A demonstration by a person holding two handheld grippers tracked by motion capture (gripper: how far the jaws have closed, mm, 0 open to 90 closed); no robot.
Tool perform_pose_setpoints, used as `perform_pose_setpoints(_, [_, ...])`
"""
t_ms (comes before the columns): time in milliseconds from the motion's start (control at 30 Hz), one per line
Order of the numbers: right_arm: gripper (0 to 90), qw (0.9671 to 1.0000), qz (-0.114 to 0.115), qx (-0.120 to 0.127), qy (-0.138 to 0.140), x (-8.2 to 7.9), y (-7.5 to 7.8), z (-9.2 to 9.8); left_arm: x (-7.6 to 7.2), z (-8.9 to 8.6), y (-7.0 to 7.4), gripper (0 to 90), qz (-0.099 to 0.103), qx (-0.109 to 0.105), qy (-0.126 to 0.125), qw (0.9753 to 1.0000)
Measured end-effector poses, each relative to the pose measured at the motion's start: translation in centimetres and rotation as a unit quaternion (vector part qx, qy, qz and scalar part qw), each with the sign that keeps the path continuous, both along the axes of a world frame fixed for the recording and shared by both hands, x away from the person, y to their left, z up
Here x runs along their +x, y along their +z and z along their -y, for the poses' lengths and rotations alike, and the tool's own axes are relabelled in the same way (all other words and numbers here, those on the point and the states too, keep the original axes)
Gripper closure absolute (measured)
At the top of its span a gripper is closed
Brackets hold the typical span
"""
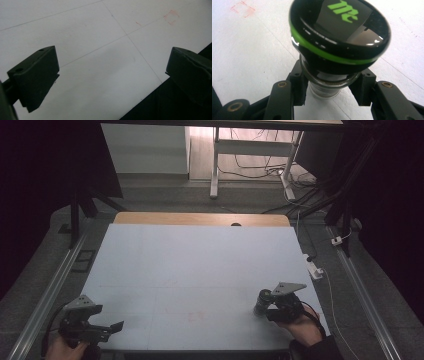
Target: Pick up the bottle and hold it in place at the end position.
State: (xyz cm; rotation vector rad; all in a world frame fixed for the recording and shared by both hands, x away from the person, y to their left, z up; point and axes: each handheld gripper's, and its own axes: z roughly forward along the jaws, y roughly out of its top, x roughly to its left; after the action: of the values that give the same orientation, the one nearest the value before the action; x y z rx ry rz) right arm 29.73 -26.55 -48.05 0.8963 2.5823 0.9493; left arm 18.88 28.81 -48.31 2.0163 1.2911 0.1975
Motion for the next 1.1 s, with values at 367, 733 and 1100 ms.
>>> perform_pose_setpoints(367, [52.6, 0.9993, 0.019, 0.029, -0.013, 0.1, 1.1, -0.1, 0.0, 0.0, 0.0, 0.0, -0.001, -0.002, 0.001, 1.0])
perform_pose_setpoints(733, [52.6, 0.9974, 0.029, 0.062, -0.023, 1.0, 2.1, -1.2, 0.0, 0.0, 0.0, 0.0, 0.0, -0.001, 0.001, 1.0])
perform_pose_setpoints(1100, [52.6, 0.9974, 0.041, 0.057, -0.02, 2.6, 2.9, -3.5, 0.0, 0.0, 0.0, 0.0, 0.0, 0.0, 0.001, 1.0])
